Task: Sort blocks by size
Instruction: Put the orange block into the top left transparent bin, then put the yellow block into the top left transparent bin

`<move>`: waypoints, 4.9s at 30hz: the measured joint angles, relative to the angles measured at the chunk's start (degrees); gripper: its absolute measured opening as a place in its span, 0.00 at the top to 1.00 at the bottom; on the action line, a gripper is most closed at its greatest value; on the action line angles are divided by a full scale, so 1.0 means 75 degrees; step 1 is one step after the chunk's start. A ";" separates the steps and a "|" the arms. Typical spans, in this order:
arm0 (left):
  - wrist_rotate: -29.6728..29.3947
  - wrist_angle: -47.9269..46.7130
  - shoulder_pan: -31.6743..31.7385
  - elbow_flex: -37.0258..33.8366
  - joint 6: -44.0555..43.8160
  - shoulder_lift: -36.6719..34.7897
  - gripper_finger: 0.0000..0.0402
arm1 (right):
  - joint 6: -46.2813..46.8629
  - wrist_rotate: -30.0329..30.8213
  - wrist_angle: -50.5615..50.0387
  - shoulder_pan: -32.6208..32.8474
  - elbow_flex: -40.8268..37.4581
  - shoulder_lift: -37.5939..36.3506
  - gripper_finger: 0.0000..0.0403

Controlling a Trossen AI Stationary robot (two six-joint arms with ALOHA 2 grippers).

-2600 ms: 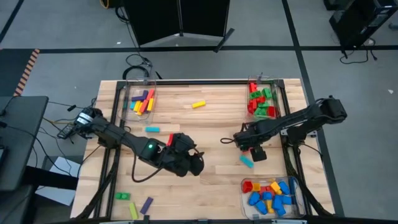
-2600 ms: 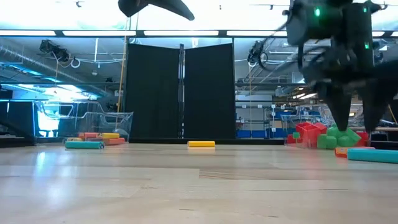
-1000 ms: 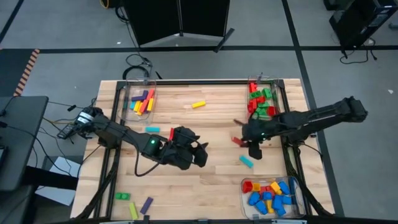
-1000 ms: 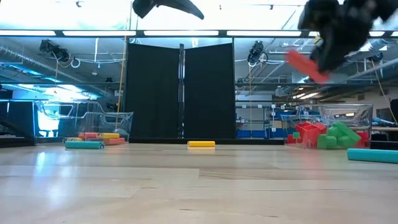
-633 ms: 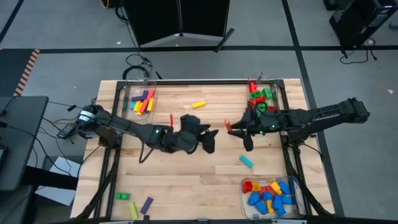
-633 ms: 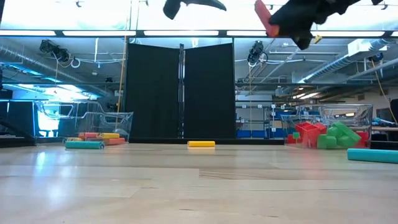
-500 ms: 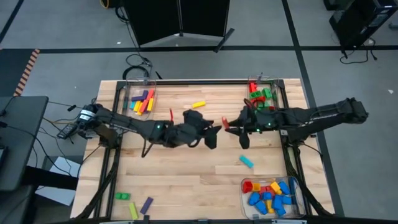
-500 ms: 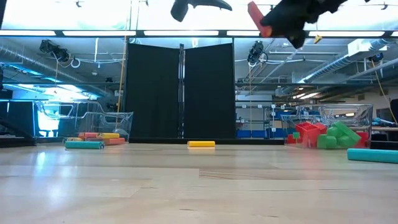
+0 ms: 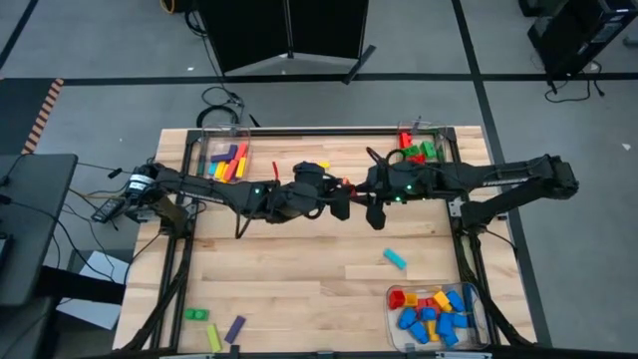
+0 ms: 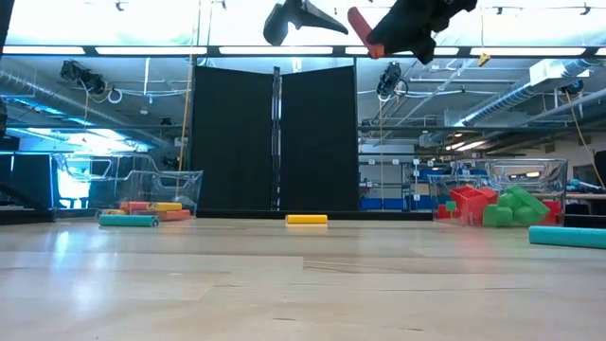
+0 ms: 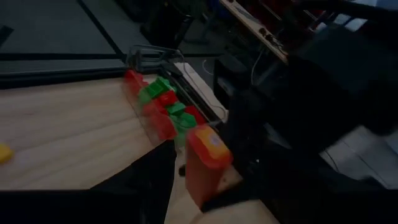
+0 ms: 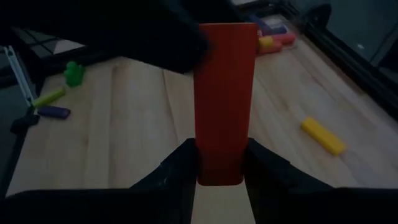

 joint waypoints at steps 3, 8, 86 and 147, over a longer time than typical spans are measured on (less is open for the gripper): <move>0.0000 -0.0089 0.0126 0.0000 0.0008 0.0000 0.41 | -0.0241 -0.0011 0.0026 0.0000 0.0189 0.0190 0.71; -0.0003 -0.0192 0.0302 0.0000 0.0016 0.0009 0.43 | -0.0559 -0.0038 0.0063 -0.0060 0.0416 0.0411 0.71; 0.3252 -0.5416 0.7499 -0.4553 0.2607 -0.2929 0.81 | 0.2457 0.0681 -0.0543 -0.1503 0.0484 0.0434 0.29; 0.4505 -0.1530 0.4784 -0.1382 0.5893 -0.0211 0.30 | 0.2460 0.0619 -0.0787 -0.1224 0.0481 0.0434 0.29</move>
